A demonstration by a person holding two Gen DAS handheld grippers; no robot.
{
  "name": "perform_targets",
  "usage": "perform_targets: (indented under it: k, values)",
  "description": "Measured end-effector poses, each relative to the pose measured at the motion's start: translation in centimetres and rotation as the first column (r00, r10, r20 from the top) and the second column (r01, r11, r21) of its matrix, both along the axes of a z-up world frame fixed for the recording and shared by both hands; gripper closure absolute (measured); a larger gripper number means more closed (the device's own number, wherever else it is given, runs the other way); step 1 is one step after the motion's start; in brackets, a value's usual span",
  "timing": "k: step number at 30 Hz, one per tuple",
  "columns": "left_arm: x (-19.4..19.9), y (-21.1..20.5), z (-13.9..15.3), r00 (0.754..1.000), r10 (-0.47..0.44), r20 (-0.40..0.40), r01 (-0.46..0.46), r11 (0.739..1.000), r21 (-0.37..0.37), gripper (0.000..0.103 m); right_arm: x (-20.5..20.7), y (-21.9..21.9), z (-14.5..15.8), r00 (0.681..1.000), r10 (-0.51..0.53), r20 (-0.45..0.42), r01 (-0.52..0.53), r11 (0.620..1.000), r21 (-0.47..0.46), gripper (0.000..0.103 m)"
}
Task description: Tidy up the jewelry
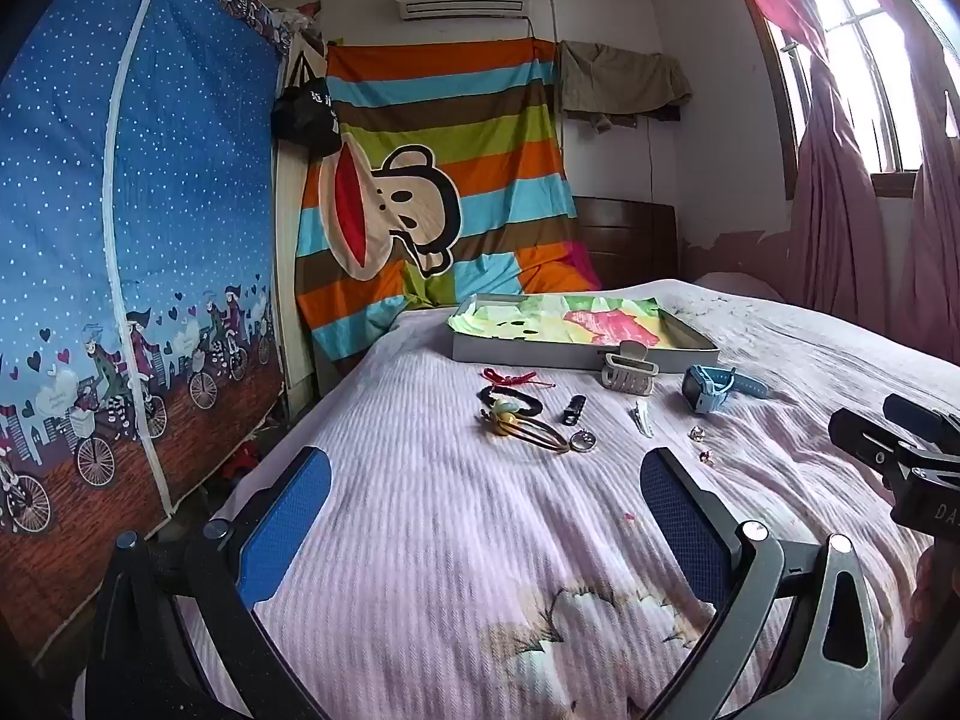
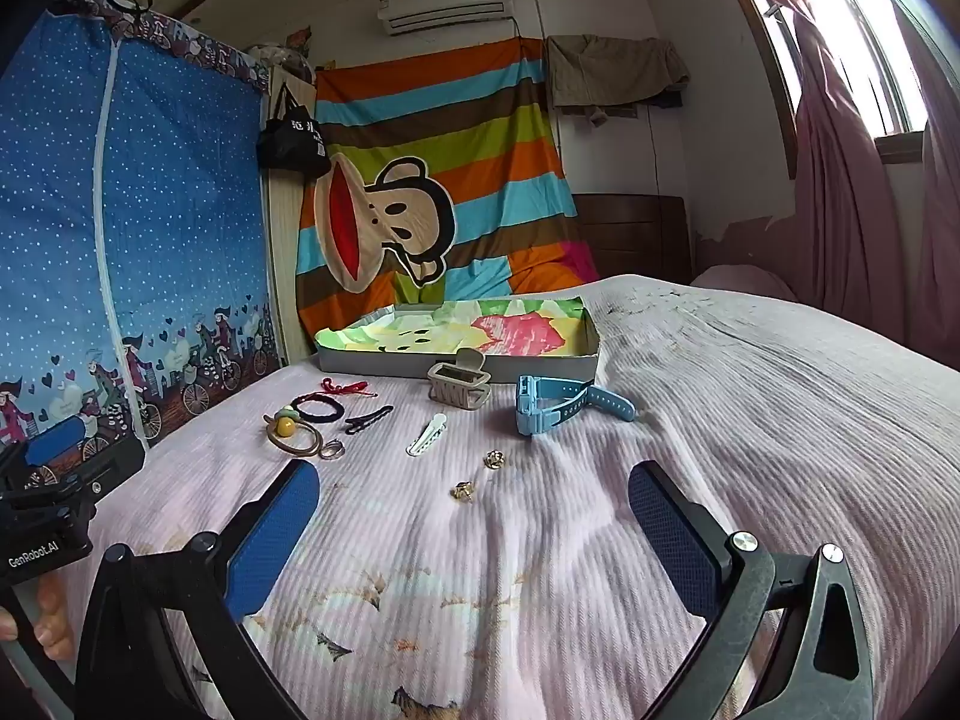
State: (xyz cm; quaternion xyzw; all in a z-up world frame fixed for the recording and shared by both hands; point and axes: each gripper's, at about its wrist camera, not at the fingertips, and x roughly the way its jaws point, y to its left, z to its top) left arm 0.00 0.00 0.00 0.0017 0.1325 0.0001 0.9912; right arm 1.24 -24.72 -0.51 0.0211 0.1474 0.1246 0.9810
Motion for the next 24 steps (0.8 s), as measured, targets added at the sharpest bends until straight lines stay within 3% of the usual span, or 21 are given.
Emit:
perform_targets:
  k: [24]
  values:
    - [-0.03,0.01,0.01,1.000,-0.003,0.004,0.003,1.000,0.006,0.002,0.03,-0.07,-0.05,1.000,0.001,-0.003,-0.001,1.000,0.005,0.000]
